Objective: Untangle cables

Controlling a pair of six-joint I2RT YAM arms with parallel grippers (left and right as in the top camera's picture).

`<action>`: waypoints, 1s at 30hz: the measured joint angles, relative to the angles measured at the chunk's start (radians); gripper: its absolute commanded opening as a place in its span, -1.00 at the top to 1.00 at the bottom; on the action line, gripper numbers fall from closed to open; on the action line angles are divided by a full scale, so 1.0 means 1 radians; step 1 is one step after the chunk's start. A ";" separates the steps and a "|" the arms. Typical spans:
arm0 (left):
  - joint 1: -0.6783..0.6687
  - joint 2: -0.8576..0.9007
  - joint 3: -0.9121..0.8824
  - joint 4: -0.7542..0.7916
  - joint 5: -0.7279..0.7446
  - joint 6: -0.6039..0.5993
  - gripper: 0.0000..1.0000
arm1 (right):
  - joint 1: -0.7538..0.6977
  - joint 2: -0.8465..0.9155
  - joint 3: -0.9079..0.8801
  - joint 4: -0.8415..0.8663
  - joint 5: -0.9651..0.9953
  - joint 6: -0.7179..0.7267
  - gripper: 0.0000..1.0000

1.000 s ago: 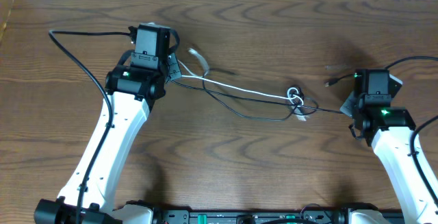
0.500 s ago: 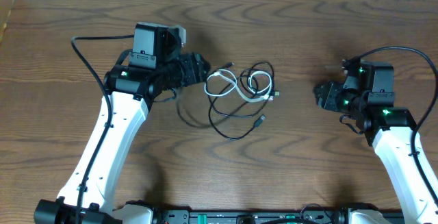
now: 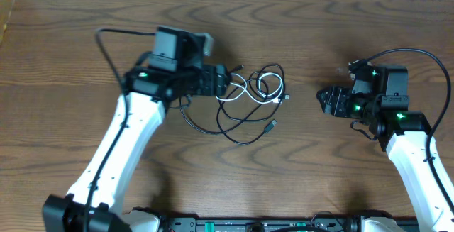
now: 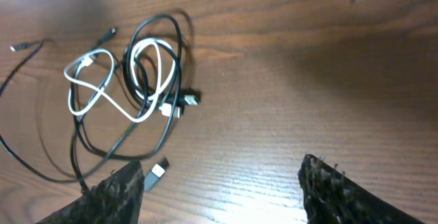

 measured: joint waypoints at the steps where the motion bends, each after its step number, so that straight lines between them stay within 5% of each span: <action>1: -0.017 0.011 0.000 0.000 -0.011 0.008 -0.65 | 0.000 0.000 0.000 -0.007 0.001 -0.005 -0.45; 12: -0.130 0.164 0.192 0.025 -0.155 0.069 -0.68 | 0.000 0.000 0.001 -0.101 0.068 -0.031 -0.54; 30: -0.232 0.470 0.225 0.342 -0.185 0.087 -0.67 | 0.000 0.000 0.001 -0.143 0.148 -0.035 -0.62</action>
